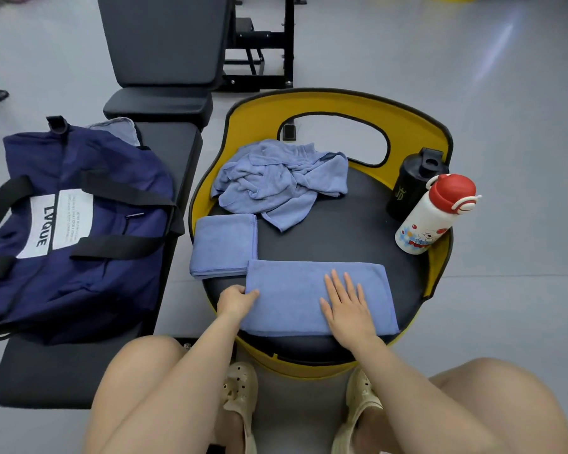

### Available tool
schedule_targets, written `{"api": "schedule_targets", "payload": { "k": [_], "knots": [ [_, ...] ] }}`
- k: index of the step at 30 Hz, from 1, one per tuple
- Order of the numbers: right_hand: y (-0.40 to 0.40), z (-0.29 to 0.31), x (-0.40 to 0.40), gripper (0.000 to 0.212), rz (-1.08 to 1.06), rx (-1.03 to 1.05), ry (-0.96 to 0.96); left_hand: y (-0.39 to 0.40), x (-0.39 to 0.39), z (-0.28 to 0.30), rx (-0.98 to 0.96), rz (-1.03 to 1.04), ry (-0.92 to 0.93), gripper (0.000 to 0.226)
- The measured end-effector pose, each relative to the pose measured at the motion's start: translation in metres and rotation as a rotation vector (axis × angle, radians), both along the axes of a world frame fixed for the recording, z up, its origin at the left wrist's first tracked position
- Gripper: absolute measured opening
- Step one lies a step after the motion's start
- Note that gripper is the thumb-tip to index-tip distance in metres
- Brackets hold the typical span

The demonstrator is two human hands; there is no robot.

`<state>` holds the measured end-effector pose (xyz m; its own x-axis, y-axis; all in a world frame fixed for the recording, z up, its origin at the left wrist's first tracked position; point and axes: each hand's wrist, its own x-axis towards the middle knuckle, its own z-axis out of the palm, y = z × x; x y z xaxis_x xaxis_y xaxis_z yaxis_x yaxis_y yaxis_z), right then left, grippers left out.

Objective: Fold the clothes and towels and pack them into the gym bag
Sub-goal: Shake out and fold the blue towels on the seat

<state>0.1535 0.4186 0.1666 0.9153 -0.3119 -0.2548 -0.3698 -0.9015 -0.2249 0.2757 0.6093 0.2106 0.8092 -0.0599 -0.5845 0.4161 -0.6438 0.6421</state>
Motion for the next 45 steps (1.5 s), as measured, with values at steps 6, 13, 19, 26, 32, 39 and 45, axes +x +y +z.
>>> {"api": "schedule_targets", "payload": {
  "k": [6, 13, 19, 26, 32, 39, 45],
  "knots": [
    [0.018, 0.003, 0.005, 0.089, 0.003, 0.0, 0.011, 0.002, -0.01, 0.019, -0.025, -0.045, -0.237, 0.007],
    [0.022, 0.022, 0.019, 0.054, -0.067, 0.189, -0.005, -0.015, -0.022, 0.037, -0.049, -0.095, -0.347, 0.018],
    [0.034, 0.065, 0.037, 0.022, -0.558, 1.034, -0.291, -0.042, -0.043, 0.042, -0.102, -0.248, -0.352, 0.026],
    [0.013, 0.072, 0.029, 0.025, -0.64, 1.023, -0.28, -0.055, -0.055, 0.046, -0.371, -0.17, -0.192, 0.02],
    [-0.01, 0.078, 0.009, 0.023, -0.65, 0.85, -0.333, -0.055, -0.053, 0.032, -0.094, -0.4, -0.395, 0.038],
    [-0.042, 0.082, -0.015, 0.03, -0.686, 0.665, -0.326, -0.085, -0.064, 0.017, 0.164, -0.843, -0.428, 0.053],
    [-0.059, 0.069, -0.03, 0.028, -0.655, 0.521, -0.255, -0.099, -0.072, 0.007, 0.461, -1.091, -0.522, 0.059]
  ]
}}
